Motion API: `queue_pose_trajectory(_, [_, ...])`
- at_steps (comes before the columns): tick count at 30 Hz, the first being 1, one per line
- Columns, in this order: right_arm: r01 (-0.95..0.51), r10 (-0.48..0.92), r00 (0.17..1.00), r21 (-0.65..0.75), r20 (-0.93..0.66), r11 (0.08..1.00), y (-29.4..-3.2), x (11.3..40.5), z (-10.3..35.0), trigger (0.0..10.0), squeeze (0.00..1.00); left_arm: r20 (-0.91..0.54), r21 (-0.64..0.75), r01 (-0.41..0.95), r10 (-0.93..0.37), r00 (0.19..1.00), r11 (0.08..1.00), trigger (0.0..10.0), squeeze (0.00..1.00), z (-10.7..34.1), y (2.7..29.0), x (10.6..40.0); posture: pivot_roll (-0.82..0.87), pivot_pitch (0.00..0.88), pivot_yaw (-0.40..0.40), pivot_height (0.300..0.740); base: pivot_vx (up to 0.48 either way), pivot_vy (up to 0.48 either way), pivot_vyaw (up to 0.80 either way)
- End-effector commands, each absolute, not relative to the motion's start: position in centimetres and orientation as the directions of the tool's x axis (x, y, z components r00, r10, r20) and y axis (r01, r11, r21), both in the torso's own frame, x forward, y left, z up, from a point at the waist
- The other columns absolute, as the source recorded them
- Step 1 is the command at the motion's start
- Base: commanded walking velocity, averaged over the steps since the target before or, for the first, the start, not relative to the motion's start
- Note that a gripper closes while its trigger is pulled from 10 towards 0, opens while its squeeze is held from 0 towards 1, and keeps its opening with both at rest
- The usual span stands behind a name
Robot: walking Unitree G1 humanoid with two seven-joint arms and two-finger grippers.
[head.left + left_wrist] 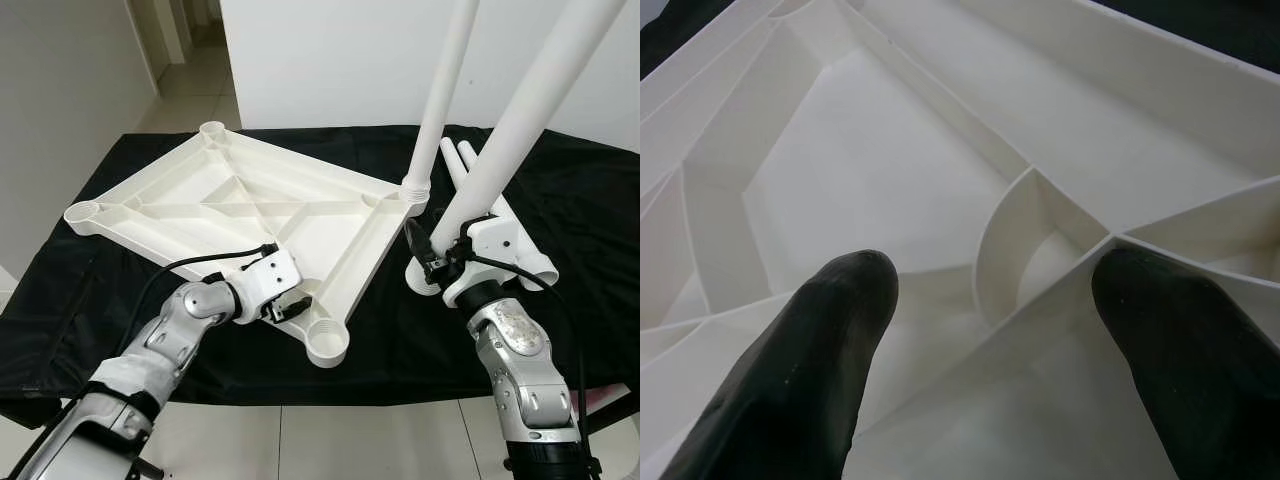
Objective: Building children table
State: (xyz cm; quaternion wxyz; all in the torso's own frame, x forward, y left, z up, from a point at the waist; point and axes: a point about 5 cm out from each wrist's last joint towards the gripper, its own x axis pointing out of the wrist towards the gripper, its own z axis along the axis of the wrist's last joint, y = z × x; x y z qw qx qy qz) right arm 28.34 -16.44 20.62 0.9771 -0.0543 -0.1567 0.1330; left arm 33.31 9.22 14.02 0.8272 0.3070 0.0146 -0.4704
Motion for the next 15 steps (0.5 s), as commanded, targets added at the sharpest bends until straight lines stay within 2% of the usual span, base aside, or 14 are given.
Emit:
queue_pose_trajectory(1, [-0.254, 0.289, 0.908, -0.15, 0.305, 0.956, -16.1, 28.3, 20.8, 10.0, 0.0, -0.331, 0.502, 0.795, -0.773, 0.54, 0.341, 10.0, 0.0, 13.4, 8.6, 33.2, -0.06, 0.056, 0.075, 0.74, 0.0, 0.0, 0.0])
queue_pose_trajectory(9, [-0.259, 0.296, 0.906, -0.155, 0.302, 0.953, -16.2, 28.4, 20.7, 10.0, 0.0, -0.409, 0.542, 0.798, -0.748, 0.524, 0.263, 10.0, 0.0, 13.6, 10.0, 34.1, -0.05, 0.043, 0.085, 0.74, 0.0, 0.0, 0.0])
queue_pose_trajectory(11, [-0.253, 0.287, 0.91, -0.146, 0.301, 0.956, -16.3, 28.4, 20.6, 10.0, 0.0, -0.428, 0.588, 0.78, -0.737, 0.523, 0.212, 10.0, 0.0, 13.6, 10.5, 34.3, -0.05, 0.039, 0.09, 0.74, 0.0, 0.0, 0.0])
queue_pose_trajectory(15, [-0.23, 0.257, 0.92, -0.124, 0.295, 0.965, -16.5, 28.3, 20.0, 10.0, 0.0, -0.462, 0.571, 0.808, -0.756, 0.463, 0.146, 10.0, 0.0, 13.4, 10.8, 33.9, -0.05, 0.034, 0.096, 0.74, 0.0, 0.0, 0.0])
